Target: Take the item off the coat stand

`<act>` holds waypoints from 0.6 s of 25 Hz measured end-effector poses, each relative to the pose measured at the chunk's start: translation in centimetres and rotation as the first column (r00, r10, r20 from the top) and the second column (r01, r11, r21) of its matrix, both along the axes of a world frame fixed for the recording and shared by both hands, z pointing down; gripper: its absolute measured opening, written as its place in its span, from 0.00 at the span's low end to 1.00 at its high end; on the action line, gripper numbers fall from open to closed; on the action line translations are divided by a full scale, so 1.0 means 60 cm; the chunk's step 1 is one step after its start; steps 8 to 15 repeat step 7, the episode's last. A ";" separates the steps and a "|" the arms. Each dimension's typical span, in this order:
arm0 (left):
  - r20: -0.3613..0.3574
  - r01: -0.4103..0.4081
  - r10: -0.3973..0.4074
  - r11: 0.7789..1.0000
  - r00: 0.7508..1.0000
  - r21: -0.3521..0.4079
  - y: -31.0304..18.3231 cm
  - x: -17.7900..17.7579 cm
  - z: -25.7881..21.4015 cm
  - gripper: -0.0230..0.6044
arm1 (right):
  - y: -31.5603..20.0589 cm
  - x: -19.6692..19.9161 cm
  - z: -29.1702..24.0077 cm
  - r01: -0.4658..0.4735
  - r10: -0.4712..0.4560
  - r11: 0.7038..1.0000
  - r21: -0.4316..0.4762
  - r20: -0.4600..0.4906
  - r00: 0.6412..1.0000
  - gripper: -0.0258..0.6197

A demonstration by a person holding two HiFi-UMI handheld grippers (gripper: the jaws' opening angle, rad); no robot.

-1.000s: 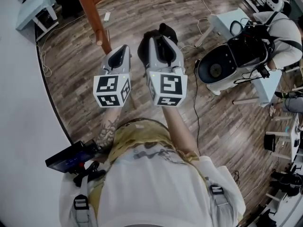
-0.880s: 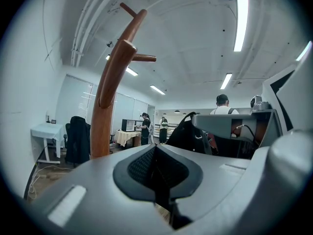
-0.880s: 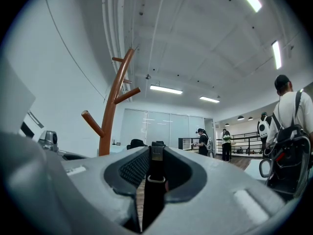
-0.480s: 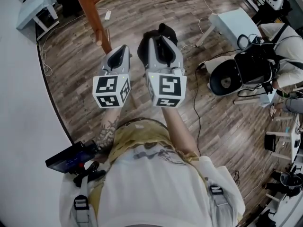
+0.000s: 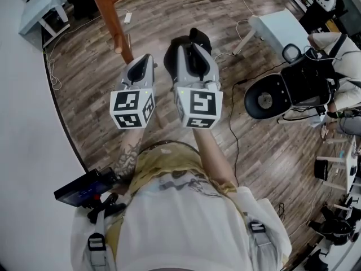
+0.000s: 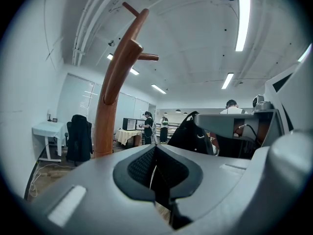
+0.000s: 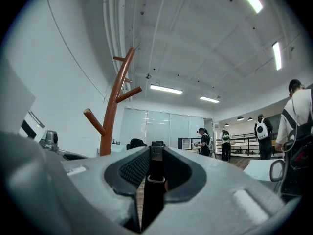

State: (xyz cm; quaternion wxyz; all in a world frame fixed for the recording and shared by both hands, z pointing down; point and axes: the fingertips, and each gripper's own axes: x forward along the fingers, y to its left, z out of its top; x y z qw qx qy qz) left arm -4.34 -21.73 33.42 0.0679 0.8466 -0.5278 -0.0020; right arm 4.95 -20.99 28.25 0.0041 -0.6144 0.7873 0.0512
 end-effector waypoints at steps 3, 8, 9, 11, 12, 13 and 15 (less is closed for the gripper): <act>0.000 0.001 -0.001 1.000 1.000 -0.003 -0.001 0.000 -0.001 0.03 | -0.001 0.000 0.000 0.001 -0.001 1.000 -0.003 -0.002 1.000 0.18; 0.000 0.005 -0.005 1.000 1.000 -0.011 -0.004 -0.001 0.001 0.03 | -0.003 -0.005 0.000 0.021 -0.021 1.000 0.000 0.002 1.000 0.18; 0.000 0.005 -0.005 1.000 1.000 -0.011 -0.004 -0.001 0.001 0.03 | -0.003 -0.005 0.000 0.021 -0.021 1.000 0.000 0.002 1.000 0.18; 0.000 0.005 -0.005 1.000 1.000 -0.011 -0.004 -0.001 0.001 0.03 | -0.003 -0.005 0.000 0.021 -0.021 1.000 0.000 0.002 1.000 0.18; 0.000 0.005 -0.005 1.000 1.000 -0.011 -0.004 -0.001 0.001 0.03 | -0.003 -0.005 0.000 0.021 -0.021 1.000 0.000 0.002 1.000 0.18; 0.000 0.005 -0.005 1.000 1.000 -0.011 -0.004 -0.001 0.001 0.03 | -0.003 -0.005 0.000 0.021 -0.021 1.000 0.000 0.002 1.000 0.18; 0.000 0.005 -0.005 1.000 1.000 -0.011 -0.004 -0.001 0.001 0.03 | -0.003 -0.005 0.000 0.021 -0.021 1.000 0.000 0.002 1.000 0.18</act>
